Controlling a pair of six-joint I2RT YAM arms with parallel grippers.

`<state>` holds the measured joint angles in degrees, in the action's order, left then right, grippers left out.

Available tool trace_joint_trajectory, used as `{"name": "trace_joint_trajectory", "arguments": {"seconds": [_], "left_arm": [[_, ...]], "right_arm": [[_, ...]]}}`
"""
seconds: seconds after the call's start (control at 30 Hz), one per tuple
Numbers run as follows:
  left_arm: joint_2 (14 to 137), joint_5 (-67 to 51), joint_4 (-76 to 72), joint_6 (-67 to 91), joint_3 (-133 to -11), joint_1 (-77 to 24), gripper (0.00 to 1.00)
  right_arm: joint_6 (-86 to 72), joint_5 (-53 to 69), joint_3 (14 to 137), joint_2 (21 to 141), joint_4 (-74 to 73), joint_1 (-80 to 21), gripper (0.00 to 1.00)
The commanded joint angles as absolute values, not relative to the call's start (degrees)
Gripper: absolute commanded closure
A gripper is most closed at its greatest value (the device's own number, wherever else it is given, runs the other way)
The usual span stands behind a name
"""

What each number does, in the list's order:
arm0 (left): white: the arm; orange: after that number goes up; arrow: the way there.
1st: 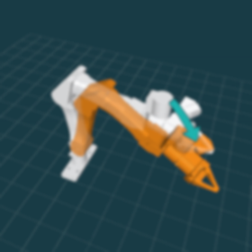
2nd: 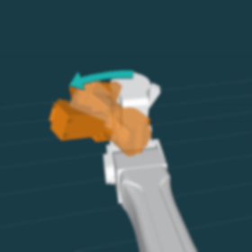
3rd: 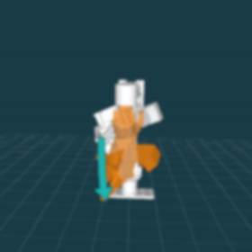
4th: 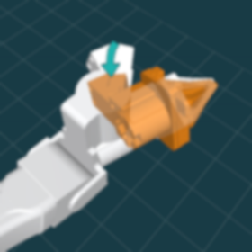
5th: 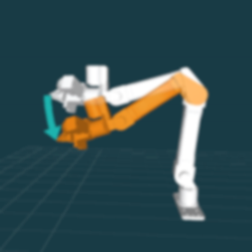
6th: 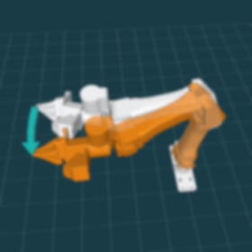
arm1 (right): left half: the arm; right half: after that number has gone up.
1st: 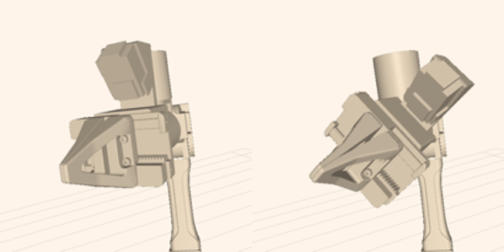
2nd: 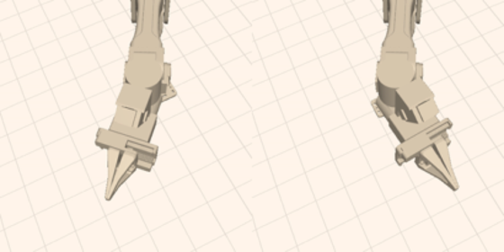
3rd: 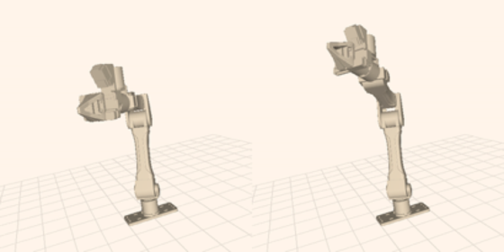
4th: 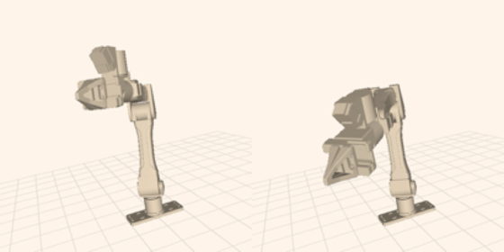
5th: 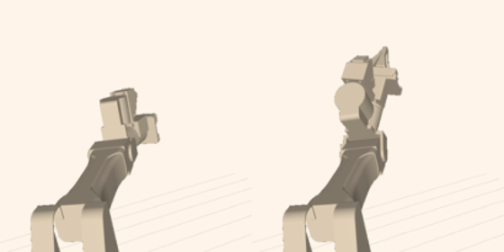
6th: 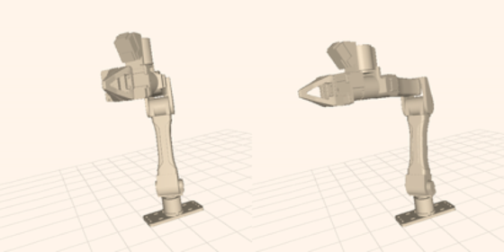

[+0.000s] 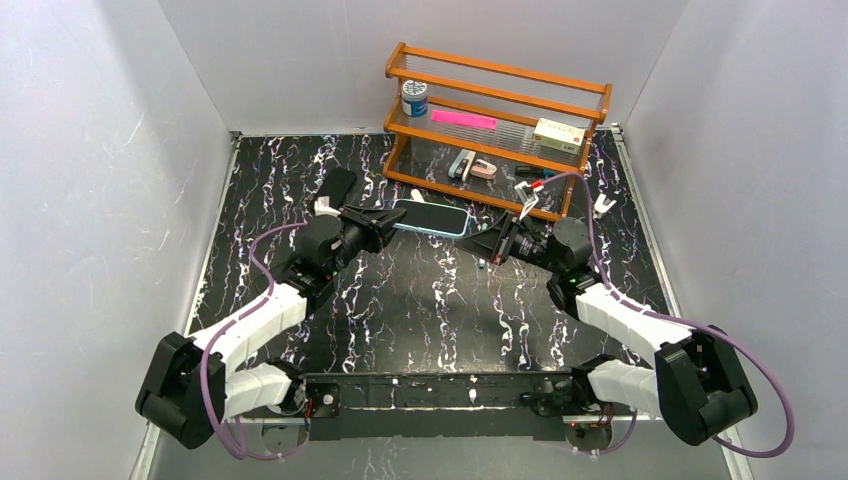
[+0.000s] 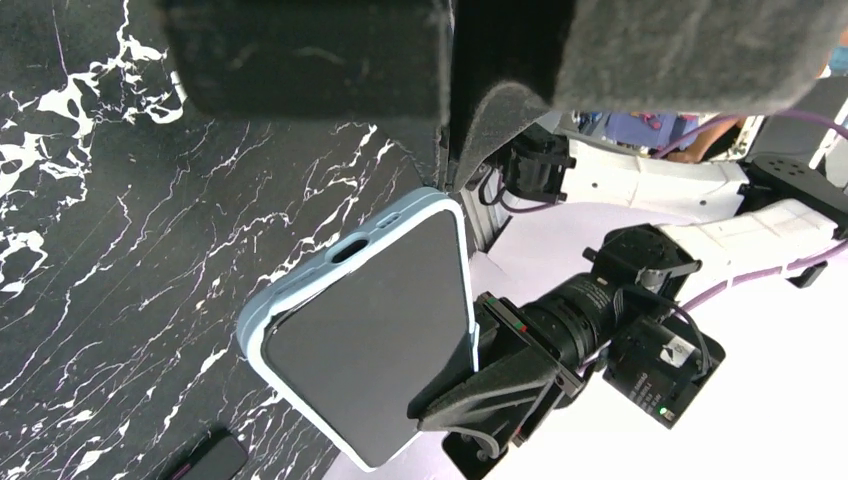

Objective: Take the phone out of the phone case
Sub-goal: Remove the phone case from the phone.

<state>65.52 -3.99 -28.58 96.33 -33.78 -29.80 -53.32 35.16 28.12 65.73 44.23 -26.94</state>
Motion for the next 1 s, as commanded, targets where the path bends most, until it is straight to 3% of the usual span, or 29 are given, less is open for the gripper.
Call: {"name": "trace_joint_trajectory", "arguments": {"seconds": [0.0,0.17,0.23,0.6,0.73,0.8,0.9,0.97], "left_arm": [[61.61,-3.88,-33.88,96.76,-33.1,-30.06,1.0],[61.24,-3.92,-35.98,95.72,-32.97,-30.06,1.0],[61.42,-4.53,-36.73,95.14,-33.28,-30.06,1.0],[63.15,-9.51,-40.47,92.2,-35.7,-30.06,1.0],[64.14,-11.35,-40.99,91.46,-36.37,-30.06,1.0],[64.78,-11.85,-41.12,91.39,-36.47,-30.06,1.0],[65.49,-12.15,-41.55,91.41,-36.6,-30.06,1.0],[65.78,-11.86,-41.66,91.28,-36.66,-30.05,0.93]], "right_arm": [[-53.63,38.58,29.59,64.45,44.65,-26.29,0.84],[-61.04,36.84,26.58,62.84,48.91,-26.32,0.52],[-63.34,34.57,25.8,62.39,49.63,-26.32,0.44],[-74.5,28.84,24.69,64.39,55.3,-25.4,0.32],[-76.85,29.78,26.37,66.9,58.74,-25.3,0.32],[-77.53,31.03,27.57,68.45,59.85,-25.33,0.37],[-79.21,33.33,29.1,70.69,61.81,-25.31,0.59],[-80.68,33.73,29.63,71.69,63.53,-25.3,0.78]]}}
